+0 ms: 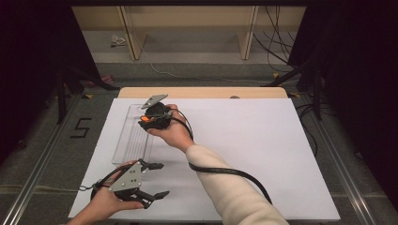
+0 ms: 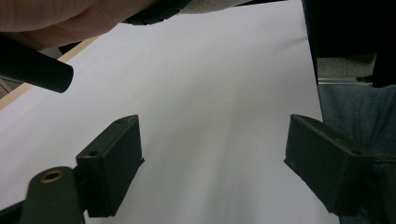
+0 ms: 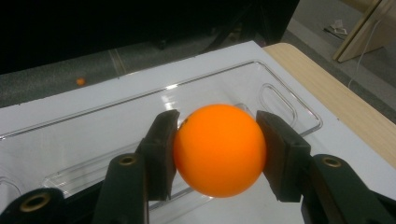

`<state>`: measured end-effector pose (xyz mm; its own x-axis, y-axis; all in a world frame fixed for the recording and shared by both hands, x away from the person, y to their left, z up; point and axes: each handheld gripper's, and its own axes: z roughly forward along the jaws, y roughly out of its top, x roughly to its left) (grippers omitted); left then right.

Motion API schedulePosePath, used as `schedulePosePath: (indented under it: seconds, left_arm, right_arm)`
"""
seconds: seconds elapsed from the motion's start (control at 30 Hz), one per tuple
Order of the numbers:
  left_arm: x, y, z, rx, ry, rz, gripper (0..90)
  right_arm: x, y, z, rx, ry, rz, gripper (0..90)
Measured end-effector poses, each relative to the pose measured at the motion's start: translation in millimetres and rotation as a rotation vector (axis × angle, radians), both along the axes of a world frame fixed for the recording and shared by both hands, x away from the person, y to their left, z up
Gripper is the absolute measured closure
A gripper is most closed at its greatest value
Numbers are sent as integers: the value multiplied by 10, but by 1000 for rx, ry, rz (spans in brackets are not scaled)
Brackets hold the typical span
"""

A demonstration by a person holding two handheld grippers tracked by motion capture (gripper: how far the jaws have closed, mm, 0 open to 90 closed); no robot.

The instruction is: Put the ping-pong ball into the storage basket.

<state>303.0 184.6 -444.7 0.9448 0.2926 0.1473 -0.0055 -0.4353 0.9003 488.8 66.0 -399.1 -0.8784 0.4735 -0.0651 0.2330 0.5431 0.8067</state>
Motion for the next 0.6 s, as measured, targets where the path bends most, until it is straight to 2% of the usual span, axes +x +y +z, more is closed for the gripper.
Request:
schedulePosePath:
  seconds: [0.6]
  left_arm:
    - [-1,0,1,3,-2,-4,184]
  right_arm:
    - [40,101,-17,-4,6,14,514]
